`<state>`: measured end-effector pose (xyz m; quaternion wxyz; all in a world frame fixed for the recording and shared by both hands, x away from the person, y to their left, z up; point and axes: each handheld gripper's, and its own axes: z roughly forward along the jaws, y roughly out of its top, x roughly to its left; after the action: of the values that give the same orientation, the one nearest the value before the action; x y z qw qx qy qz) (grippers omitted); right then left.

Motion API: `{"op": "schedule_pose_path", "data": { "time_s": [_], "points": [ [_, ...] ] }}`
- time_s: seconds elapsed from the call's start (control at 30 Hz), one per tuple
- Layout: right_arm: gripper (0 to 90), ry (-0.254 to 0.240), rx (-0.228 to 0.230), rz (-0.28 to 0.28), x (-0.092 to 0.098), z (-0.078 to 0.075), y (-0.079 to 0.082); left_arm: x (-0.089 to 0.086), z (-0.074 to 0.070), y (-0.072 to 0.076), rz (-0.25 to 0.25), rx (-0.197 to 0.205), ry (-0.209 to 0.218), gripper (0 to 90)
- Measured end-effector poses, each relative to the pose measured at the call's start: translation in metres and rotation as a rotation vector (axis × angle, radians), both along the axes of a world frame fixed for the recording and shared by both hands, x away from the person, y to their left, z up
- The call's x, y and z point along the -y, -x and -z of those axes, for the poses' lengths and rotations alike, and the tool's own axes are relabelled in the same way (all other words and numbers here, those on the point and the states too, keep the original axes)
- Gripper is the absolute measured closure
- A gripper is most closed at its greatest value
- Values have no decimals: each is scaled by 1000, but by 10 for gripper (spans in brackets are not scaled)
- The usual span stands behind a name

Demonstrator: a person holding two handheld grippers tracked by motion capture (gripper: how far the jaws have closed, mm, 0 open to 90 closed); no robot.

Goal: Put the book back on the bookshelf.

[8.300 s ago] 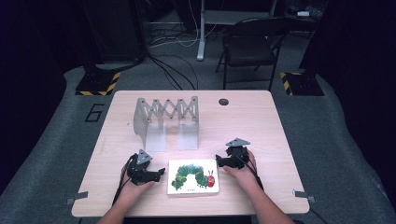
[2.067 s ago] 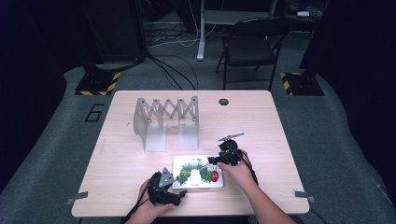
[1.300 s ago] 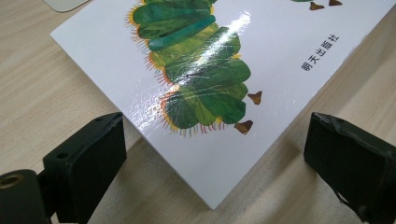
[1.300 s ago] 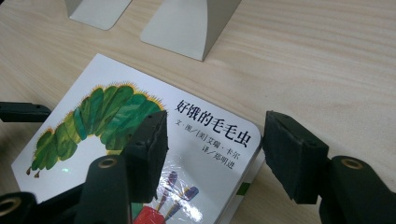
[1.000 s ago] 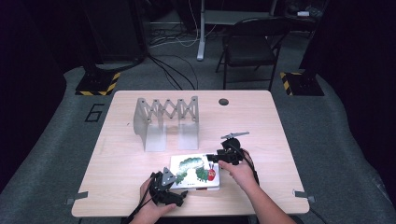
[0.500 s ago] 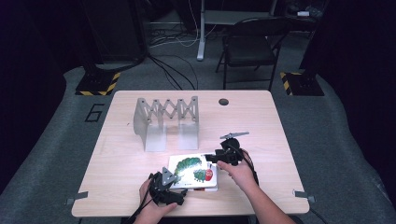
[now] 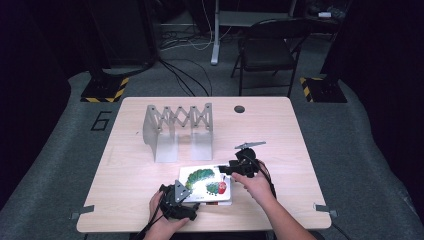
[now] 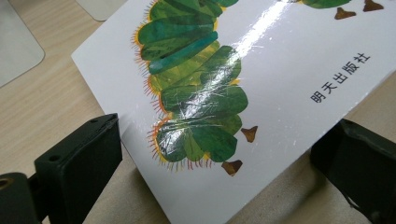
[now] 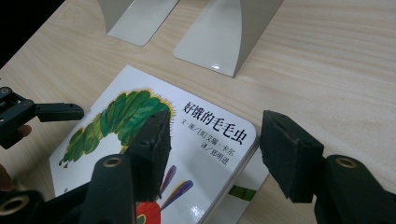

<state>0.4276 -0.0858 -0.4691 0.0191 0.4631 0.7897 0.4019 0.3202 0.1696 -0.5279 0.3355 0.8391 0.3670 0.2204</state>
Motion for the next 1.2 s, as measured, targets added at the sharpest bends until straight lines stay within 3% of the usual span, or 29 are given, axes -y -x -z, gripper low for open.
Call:
{"op": "schedule_pose_path", "data": {
  "time_s": [0.3,0.43,0.73,1.2],
  "points": [
    [431,-1,-16,4,0,0,0,3,-1,5,9,56,-36,60],
    [431,2,-14,0,0,0,0,7,-2,8,37,87,-56,113],
    [432,6,-11,-1,0,3,-2,5,-2,8,54,83,-57,130],
    [378,26,-28,10,-1,11,-9,8,0,9,28,108,-42,131]
  ]
}}
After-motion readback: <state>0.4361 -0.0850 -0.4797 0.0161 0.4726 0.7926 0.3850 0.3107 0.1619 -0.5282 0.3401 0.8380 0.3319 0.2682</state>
